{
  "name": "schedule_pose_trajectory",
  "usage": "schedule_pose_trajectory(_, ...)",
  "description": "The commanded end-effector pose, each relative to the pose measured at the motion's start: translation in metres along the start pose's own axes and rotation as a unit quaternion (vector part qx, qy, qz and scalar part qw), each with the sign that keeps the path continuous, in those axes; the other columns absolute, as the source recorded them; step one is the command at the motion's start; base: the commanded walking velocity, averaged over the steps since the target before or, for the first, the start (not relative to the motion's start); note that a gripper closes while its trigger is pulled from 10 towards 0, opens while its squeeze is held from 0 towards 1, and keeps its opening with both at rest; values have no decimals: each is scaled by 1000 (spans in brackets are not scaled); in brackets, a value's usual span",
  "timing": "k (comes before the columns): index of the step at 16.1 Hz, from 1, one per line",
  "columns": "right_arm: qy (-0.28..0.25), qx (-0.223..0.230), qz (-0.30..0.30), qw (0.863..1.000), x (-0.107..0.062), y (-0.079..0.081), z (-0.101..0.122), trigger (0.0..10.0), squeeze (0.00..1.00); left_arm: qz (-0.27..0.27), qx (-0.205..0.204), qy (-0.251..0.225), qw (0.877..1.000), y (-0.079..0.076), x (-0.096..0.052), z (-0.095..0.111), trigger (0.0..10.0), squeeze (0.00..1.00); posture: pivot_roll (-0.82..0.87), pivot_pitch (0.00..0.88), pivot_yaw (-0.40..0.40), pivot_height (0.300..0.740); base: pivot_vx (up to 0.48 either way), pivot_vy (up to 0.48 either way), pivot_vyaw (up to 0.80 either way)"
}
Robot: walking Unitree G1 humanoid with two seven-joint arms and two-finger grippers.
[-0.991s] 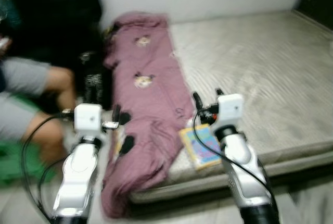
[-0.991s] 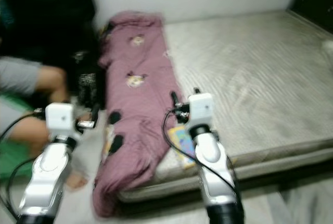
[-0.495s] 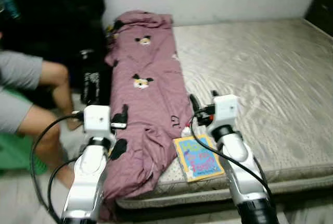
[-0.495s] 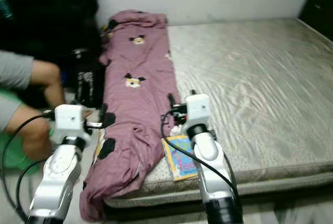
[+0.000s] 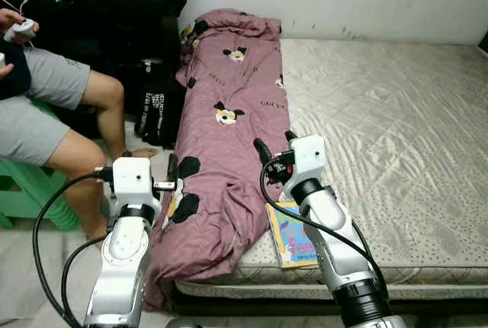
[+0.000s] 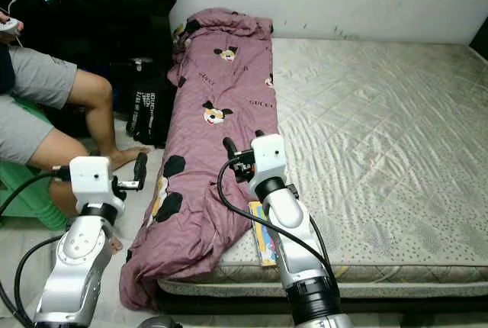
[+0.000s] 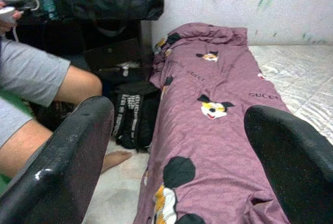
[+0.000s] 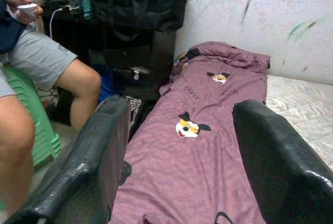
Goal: Clean up the room
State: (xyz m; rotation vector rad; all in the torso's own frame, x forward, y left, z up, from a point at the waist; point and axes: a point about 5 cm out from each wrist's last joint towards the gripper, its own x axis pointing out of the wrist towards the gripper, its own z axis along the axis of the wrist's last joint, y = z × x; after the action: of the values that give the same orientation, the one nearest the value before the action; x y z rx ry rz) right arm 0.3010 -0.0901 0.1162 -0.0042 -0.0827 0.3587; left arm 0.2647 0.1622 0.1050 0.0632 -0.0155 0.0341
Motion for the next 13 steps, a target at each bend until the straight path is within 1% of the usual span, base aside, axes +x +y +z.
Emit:
schedule_pose_trajectory(1, 0, -3, 0, 1000, 0, -2, -1, 10000, 0, -8, 3, 3, 1000, -1, 2, 0, 10000, 0, 86, 0, -31, 740, 0, 0, 0)
schedule_pose_trajectory(4, -2, -10, -15, 1000, 0, -7, -2, 10000, 0, -21, 1, 5, 1000, -6, 5, 0, 10000, 0, 75, 0, -24, 740, 0, 0, 0)
schedule_pose_trajectory(7, -1, -11, -17, 1000, 0, -7, -2, 10000, 0, -26, 0, 4, 1000, -6, 6, 1, 10000, 0, 72, 0, -25, 740, 0, 0, 0)
schedule_pose_trajectory(13, 0, -20, -21, 1000, -3, -11, -3, 10000, 0, -37, 0, 3, 999, -9, 9, 1, 10000, 0, 54, 0, -15, 740, 0, -387, 0)
